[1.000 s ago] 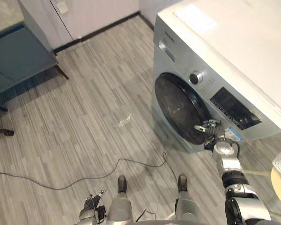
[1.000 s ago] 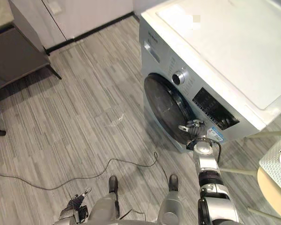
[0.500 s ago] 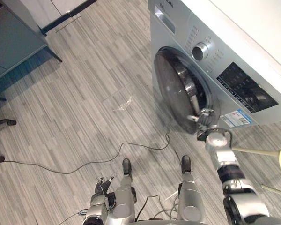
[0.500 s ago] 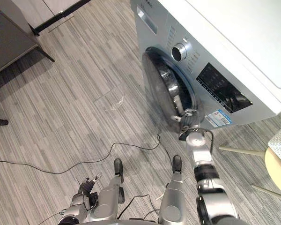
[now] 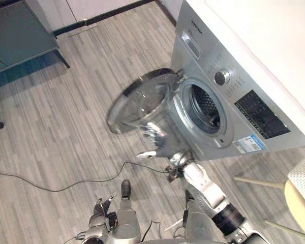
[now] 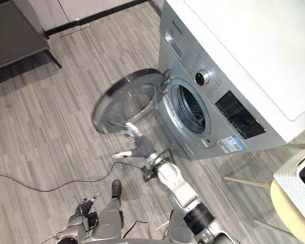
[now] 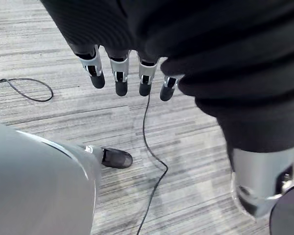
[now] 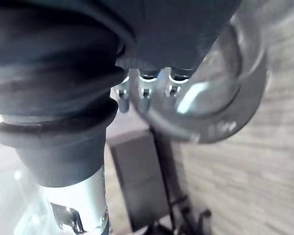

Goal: Pick up the laundry basket with both hands and put the clothes into the washing machine.

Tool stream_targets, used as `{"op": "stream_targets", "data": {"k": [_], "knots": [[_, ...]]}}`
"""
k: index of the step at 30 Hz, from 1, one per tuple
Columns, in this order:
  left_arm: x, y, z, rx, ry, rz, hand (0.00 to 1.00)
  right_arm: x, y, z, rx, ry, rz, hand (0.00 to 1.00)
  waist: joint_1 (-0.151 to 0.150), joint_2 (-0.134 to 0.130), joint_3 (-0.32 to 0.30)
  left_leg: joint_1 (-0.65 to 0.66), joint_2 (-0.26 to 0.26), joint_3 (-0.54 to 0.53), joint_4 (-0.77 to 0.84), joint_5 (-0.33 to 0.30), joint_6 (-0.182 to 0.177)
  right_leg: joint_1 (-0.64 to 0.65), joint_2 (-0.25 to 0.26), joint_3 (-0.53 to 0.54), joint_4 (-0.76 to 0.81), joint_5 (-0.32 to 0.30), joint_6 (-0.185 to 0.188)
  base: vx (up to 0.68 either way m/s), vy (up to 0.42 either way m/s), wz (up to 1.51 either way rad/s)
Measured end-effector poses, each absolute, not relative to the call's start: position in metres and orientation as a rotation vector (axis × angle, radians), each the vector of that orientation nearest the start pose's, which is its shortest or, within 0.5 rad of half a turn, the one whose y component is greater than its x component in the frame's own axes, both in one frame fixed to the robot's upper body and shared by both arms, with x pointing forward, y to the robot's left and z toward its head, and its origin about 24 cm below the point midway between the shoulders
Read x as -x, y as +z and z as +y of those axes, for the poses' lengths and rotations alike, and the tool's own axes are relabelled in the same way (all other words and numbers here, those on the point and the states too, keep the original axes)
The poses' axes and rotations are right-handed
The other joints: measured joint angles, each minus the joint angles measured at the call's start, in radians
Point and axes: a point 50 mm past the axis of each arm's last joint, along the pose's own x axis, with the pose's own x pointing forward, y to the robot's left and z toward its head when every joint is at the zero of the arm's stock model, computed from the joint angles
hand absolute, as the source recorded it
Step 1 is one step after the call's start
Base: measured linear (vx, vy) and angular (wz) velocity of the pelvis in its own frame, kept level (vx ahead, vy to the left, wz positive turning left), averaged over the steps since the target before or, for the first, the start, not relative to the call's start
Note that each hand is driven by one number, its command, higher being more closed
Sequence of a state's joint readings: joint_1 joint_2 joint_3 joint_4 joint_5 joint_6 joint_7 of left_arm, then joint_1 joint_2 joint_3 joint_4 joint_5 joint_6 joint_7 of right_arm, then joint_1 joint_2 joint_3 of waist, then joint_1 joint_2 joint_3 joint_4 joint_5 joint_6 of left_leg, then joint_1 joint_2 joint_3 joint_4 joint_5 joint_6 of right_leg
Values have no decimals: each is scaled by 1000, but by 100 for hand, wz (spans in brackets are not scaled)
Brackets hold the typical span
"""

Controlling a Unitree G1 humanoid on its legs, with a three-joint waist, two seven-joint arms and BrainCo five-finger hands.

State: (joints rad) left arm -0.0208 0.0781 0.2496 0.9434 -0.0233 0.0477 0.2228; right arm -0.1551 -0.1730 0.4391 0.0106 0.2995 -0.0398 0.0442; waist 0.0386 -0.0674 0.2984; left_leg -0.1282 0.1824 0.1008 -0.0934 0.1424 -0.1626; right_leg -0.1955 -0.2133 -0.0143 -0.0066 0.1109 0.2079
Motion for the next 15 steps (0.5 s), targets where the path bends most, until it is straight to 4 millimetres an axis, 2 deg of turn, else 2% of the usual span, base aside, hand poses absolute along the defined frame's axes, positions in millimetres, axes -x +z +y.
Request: {"op": "stream_targets", "data": {"k": [1, 2, 4, 5, 7, 9, 10, 11, 13, 15], "knots": [[-146, -137, 222, -42, 470, 959, 0, -256, 56, -85, -75, 446, -45, 0, -3, -2, -3, 0, 0, 3, 0, -1, -1, -2, 0, 3, 0, 0, 0, -5, 9, -7], [-147, -137, 222, -51, 464, 959, 0, -255, 52, -94, -59, 409, -32, 0, -7, -2, -4, 1, 0, 6, 0, -1, -1, -3, 0, 5, 0, 0, 0, -8, 7, -10], [-151, -136, 220, -69, 446, 949, 0, -245, 35, -125, -9, 282, 30, 0, -30, -2, -8, 1, 1, 27, 0, -7, -9, -19, 2, 26, -3, 2, 1, -10, 4, -24], [-155, -134, 218, -71, 438, 937, 0, -242, 31, -133, -3, 251, 46, 0, -30, -1, -8, 1, 2, 35, 0, -8, -11, -24, 4, 37, -4, 3, 2, -14, -7, -39], [-172, -125, 217, -75, 430, 878, 0, -228, 9, -155, 25, 126, 133, 0, -40, 1, -15, -7, 7, 57, 0, -4, -6, -45, 11, 52, -12, 16, -3, -8, -19, -30], [-198, -108, 219, -97, 429, 779, 0, -213, -17, -170, 24, 22, 253, 0, -64, -1, -21, -13, 15, 78, 0, -5, -6, -60, 22, 72, -17, 23, -8, -4, -24, -23], [-205, -103, 220, -99, 433, 753, 0, -208, -24, -173, 28, 1, 286, 0, -69, -1, -22, -13, 17, 86, 0, -5, -7, -66, 25, 76, -17, 25, -8, -14, -28, -48], [-222, -88, 227, -105, 454, 675, 0, -198, -40, -179, 34, -39, 366, 0, -80, -6, -28, -13, 22, 115, 0, -15, -20, -89, 35, 110, -18, 33, -9, -12, -19, -54], [-239, -71, 240, -100, 493, 598, 0, -188, -52, -183, 31, -81, 429, 0, -81, -13, -35, -8, 29, 153, 0, -19, -25, -110, 48, 147, -26, 46, -12, -7, -31, -69], [-257, -46, 269, -58, 608, 509, 0, -173, -66, -190, 56, -115, 511, 0, -112, -20, -39, 8, 46, 203, -1, -26, -35, -124, 72, 192, -37, 58, -15, 4, -45, -67]]}}
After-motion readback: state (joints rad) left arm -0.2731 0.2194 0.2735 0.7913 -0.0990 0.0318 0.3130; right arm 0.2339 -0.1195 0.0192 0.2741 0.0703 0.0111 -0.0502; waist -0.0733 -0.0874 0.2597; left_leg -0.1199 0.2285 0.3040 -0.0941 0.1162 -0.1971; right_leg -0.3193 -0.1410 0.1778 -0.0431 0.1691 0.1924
